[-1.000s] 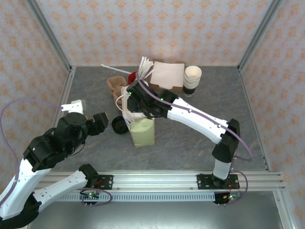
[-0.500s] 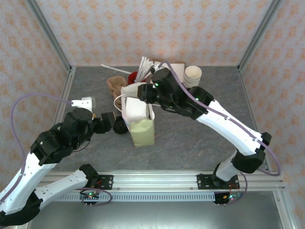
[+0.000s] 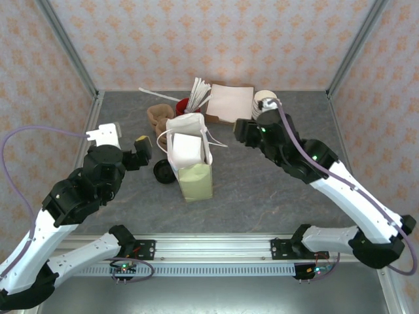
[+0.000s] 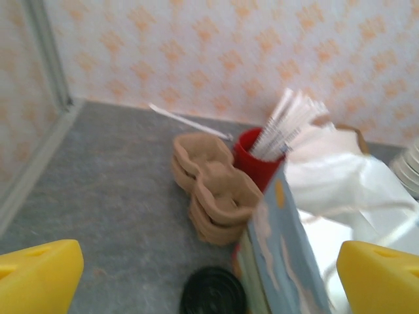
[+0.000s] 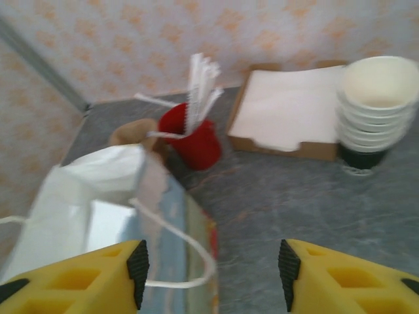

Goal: Pack the takeout coffee

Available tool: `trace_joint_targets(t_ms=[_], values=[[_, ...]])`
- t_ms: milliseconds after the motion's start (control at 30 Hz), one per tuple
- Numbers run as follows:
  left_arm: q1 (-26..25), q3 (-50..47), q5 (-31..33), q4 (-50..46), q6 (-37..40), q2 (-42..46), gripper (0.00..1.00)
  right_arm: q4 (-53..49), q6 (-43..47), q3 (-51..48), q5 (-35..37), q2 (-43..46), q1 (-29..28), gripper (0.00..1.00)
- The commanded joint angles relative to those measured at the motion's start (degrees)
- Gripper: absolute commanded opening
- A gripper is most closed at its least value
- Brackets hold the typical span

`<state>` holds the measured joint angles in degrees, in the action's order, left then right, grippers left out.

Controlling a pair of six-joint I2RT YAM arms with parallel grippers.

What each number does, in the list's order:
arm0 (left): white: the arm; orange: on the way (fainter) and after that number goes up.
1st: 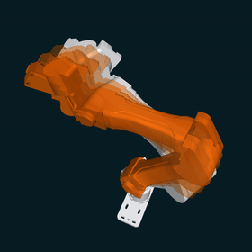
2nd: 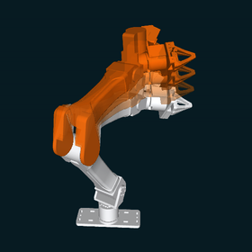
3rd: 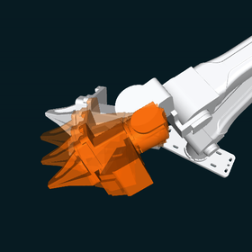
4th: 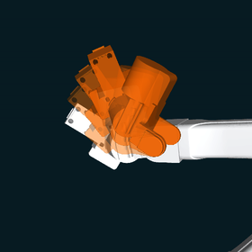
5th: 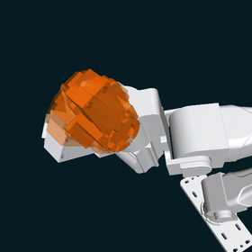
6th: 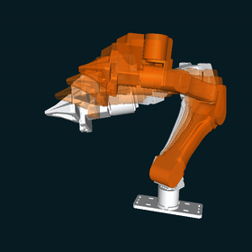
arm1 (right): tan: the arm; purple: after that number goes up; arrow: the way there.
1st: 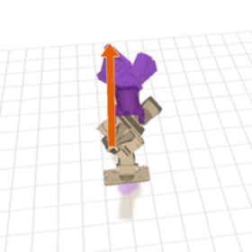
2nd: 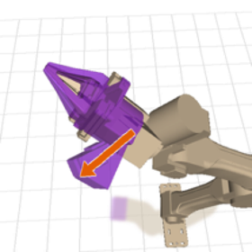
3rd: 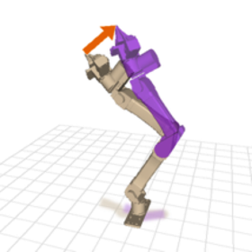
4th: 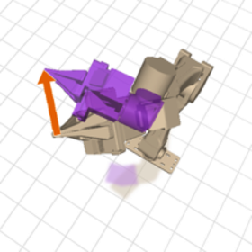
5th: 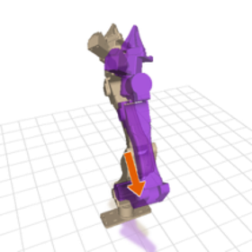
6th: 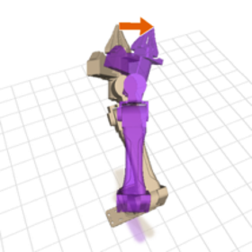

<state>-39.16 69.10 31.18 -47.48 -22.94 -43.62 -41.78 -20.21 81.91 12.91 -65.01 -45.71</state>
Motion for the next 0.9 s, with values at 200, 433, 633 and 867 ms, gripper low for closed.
trace_joint_targets(t_ms=[200, 433, 633, 867], values=[[7.40, -8.34, 16.29, 12.05, 9.29, 1.82, 1.00, 8.33, 4.65, -17.51, 7.21, 10.85, 12.35, 0.73], [17.03, -22.57, 15.86, 26.61, 12.26, 6.54, 1.00, 12.70, 5.00, -29.19, 10.91, 13.87, 21.65, 0.88], [26.67, -39.13, 10.64, 41.06, 9.96, 8.55, 1.00, 29.93, 10.67, -45.59, 9.11, 16.59, 28.82, 1.00], [35.56, -53.22, 0.59, 59.37, 8.57, 3.47, 1.00, 54.12, 16.53, -60.84, 10.57, 11.46, 33.76, 0.99]])
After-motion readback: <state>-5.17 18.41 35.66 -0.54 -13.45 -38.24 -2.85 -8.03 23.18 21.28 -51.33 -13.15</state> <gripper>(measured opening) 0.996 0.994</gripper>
